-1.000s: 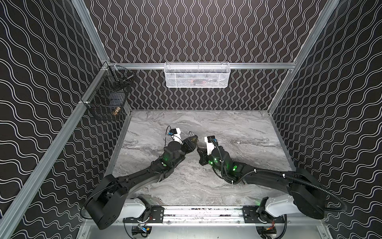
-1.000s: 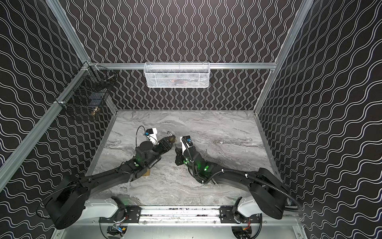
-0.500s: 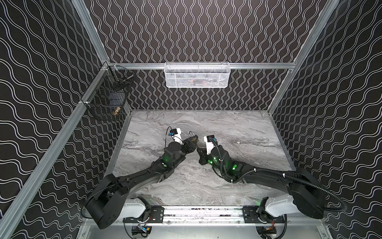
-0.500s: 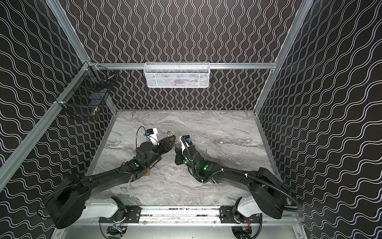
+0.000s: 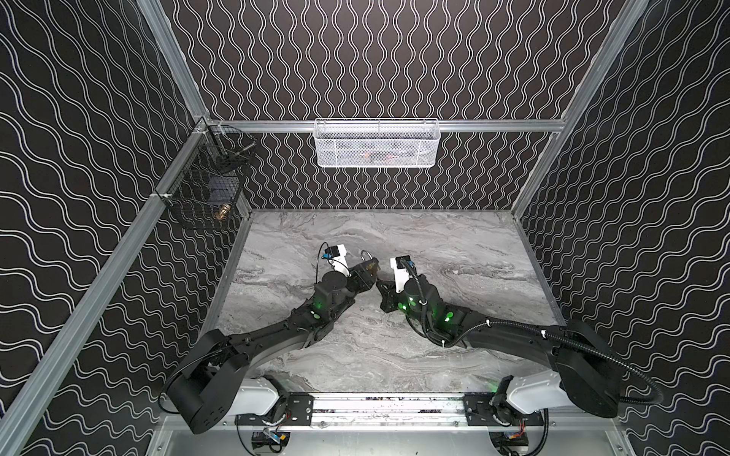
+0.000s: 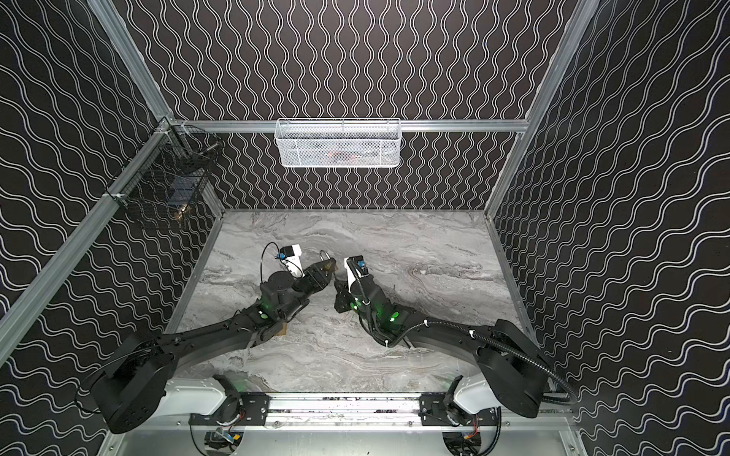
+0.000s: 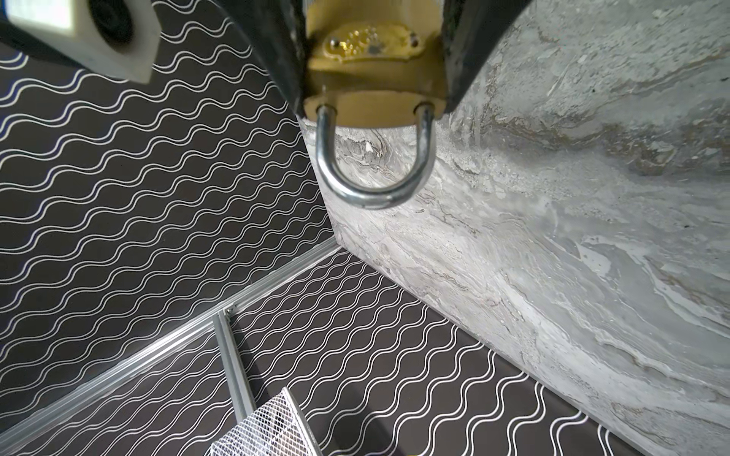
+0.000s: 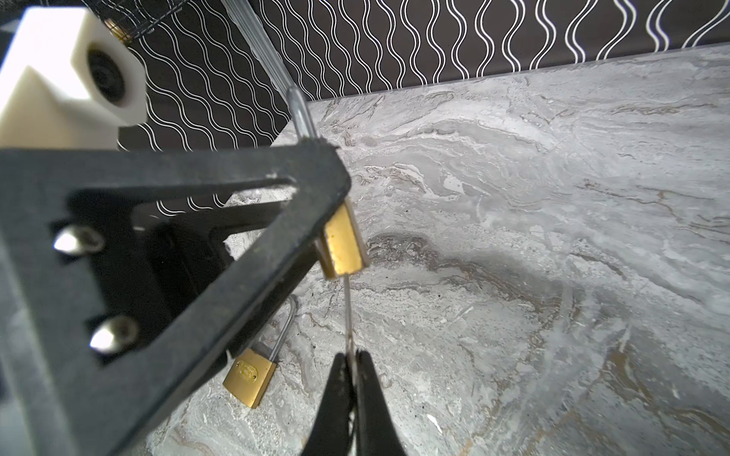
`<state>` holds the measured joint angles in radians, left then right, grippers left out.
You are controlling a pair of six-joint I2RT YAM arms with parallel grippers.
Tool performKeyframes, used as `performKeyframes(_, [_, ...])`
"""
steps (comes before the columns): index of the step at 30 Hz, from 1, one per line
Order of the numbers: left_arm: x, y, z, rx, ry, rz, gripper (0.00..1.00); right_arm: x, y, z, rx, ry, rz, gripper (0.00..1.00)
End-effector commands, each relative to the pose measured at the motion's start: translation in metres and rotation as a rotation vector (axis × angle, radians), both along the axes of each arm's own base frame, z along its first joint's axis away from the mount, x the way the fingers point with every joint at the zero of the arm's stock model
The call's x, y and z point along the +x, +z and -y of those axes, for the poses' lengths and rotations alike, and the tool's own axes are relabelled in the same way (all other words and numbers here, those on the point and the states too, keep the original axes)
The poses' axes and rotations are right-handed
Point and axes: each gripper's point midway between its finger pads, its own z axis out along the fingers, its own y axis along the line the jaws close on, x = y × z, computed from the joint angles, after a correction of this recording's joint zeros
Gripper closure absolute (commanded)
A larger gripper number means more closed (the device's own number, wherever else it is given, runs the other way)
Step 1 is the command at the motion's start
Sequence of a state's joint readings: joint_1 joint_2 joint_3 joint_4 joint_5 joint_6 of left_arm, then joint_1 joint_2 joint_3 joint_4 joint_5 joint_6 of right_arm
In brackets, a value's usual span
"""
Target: Unlock with the key
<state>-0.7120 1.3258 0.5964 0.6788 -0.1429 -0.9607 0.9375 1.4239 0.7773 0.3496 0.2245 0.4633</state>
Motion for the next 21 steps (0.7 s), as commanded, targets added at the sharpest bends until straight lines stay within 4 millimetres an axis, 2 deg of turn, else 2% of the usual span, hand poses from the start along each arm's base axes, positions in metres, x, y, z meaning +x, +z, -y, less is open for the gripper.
performKeyframes(1, [-0.001, 0.02, 0.004, -0.028, -0.021, 0.085, 0.74, 0.006, 0.008, 0.0, 0.029, -0.021, 0.002, 1.0])
performKeyframes(11, [-0.003, 0.015, 0.008, -0.031, -0.047, 0.1, 0.76, 0.008, 0.014, -0.008, 0.032, 0.012, -0.002, 1.0])
performKeyframes(21, [-0.002, 0.013, 0.0, 0.01, -0.007, 0.119, 0.76, 0.003, 0.016, -0.013, 0.052, 0.049, -0.016, 1.0])
